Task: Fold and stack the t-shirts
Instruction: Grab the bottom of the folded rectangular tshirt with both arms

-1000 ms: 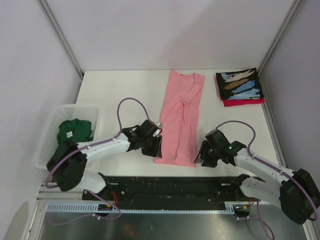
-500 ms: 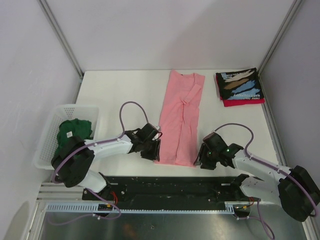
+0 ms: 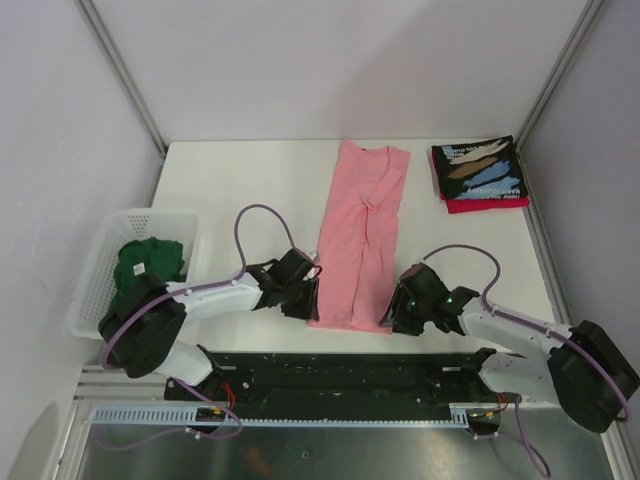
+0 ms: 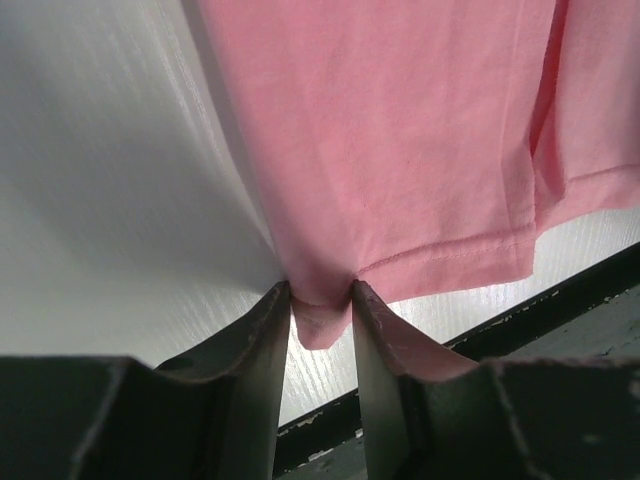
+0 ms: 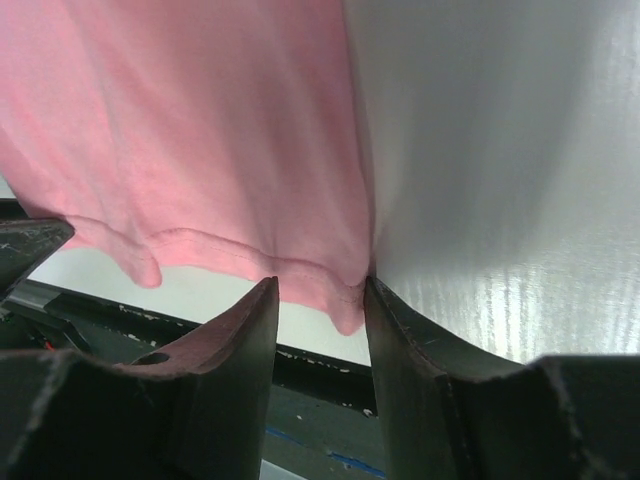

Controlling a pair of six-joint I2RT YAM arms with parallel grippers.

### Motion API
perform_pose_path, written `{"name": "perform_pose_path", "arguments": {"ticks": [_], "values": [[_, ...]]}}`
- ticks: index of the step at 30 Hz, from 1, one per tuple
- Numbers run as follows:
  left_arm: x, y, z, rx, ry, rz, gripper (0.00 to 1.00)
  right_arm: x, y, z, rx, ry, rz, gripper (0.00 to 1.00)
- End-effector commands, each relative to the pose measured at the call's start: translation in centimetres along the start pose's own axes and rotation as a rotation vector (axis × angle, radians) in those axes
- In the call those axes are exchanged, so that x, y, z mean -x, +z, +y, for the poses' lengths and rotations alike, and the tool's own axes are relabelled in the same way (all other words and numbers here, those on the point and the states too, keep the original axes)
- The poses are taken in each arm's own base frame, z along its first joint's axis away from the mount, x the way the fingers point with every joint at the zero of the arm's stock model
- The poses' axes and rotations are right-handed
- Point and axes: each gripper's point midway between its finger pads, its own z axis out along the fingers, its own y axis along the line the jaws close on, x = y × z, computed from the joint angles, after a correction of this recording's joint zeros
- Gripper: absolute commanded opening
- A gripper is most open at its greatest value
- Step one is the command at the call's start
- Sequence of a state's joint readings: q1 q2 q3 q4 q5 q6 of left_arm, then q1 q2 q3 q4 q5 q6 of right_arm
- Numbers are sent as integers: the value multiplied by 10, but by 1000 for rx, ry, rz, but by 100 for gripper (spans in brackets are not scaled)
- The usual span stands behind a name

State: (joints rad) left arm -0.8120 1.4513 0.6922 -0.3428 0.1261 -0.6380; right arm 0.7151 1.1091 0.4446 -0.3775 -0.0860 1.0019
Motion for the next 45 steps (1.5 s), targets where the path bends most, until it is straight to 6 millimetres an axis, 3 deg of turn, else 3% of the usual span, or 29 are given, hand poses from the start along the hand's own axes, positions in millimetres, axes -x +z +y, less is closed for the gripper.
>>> {"name": "perform_pose_path", "arguments": {"ticks": [1, 7, 13, 17, 24, 27, 32, 37, 41, 45], "values": [[-16, 4, 20, 68, -20, 24, 36, -2, 9, -11, -56, -1, -13, 45], [-21, 6, 20, 70, -9, 38, 30, -4, 14, -13, -73, -6, -14, 40], [-22, 3, 6, 27, 11, 43, 14, -2, 10, -8, -50, -11, -25, 16], [-26, -5, -6, -24, 16, 41, 6, -12, -3, -1, -19, -21, -10, 3], [-40, -27, -16, -88, 13, 26, 0, -50, -26, 4, 1, -36, 48, 0], [-35, -38, -21, -111, 13, -5, 0, -50, -34, 7, 10, -38, 22, 0], [-4, -51, -38, -134, 17, -79, 0, -17, -47, 26, 3, -87, -79, 0], [45, -58, -53, -132, 13, -160, 0, 33, -51, 55, -10, -137, -190, 0], [90, -55, -60, -117, 3, -215, 0, 78, -48, 82, 4, -153, -268, 0], [132, -41, -62, -95, -17, -239, 0, 123, -39, 100, -13, -163, -333, 0]]}}
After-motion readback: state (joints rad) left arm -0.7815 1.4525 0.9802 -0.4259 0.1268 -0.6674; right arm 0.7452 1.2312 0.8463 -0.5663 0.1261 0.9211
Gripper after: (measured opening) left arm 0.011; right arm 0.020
